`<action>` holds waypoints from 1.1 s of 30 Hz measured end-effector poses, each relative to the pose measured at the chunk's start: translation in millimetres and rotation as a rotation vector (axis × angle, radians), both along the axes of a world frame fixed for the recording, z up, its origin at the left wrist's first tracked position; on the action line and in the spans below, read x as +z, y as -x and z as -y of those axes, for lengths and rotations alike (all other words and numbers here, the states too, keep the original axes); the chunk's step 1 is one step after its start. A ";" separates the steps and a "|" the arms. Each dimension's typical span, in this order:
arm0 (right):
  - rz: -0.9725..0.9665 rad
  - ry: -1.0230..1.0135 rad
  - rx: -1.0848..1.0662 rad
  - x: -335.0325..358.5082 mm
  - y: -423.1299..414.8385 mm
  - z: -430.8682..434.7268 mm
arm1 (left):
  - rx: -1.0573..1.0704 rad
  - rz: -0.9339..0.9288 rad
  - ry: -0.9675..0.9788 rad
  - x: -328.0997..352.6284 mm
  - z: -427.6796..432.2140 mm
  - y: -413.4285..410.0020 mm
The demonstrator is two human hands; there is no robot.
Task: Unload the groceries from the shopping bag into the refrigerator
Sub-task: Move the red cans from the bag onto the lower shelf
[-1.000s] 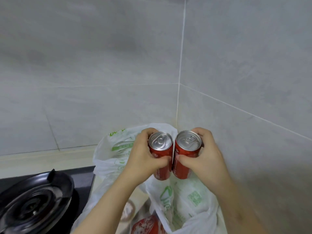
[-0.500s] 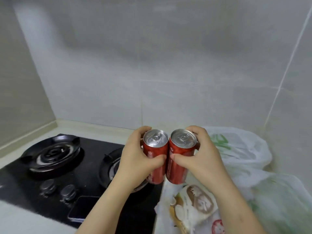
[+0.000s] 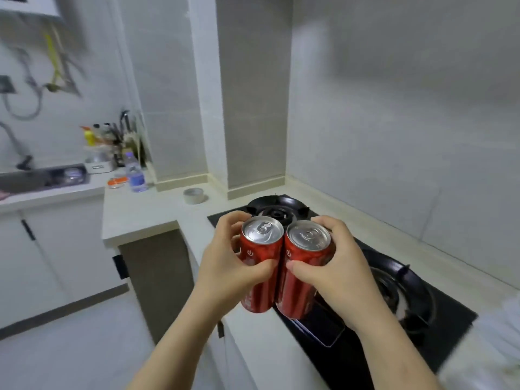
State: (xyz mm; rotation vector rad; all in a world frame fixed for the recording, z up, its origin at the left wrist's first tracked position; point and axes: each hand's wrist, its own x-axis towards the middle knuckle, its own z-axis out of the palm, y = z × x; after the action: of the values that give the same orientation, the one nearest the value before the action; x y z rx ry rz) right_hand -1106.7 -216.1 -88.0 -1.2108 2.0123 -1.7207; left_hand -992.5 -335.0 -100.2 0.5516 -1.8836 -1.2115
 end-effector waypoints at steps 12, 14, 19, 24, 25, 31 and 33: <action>0.026 -0.035 0.656 -7.5 -161.8 70.3 | 0.639 0.032 0.016 -3.0 -23.2 -216.5; 0.023 -0.029 0.759 -4.9 -199.1 78.0 | 0.740 0.027 0.026 1.6 -33.2 -254.9; 0.007 -0.027 1.025 3.5 -307.4 93.9 | 0.994 0.014 0.047 11.8 -61.4 -358.0; 0.013 -0.028 1.227 10.6 -438.6 100.3 | 1.245 -0.006 0.025 17.9 -92.8 -472.5; 0.014 -0.023 1.267 11.3 -465.8 100.1 | 1.293 -0.015 0.016 18.9 -99.3 -495.9; 0.064 -0.005 1.502 14.5 -621.5 87.6 | 1.525 -0.042 0.010 27.3 -142.1 -625.4; 0.082 -0.012 1.574 14.5 -670.9 78.6 | 1.607 -0.032 0.015 29.6 -159.8 -665.0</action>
State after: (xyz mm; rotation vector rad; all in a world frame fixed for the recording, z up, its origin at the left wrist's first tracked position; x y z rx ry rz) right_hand -435.8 -294.8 -73.4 -1.8069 0.4563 -0.8241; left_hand -327.5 -175.2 -70.6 1.5500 -0.8169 -0.0900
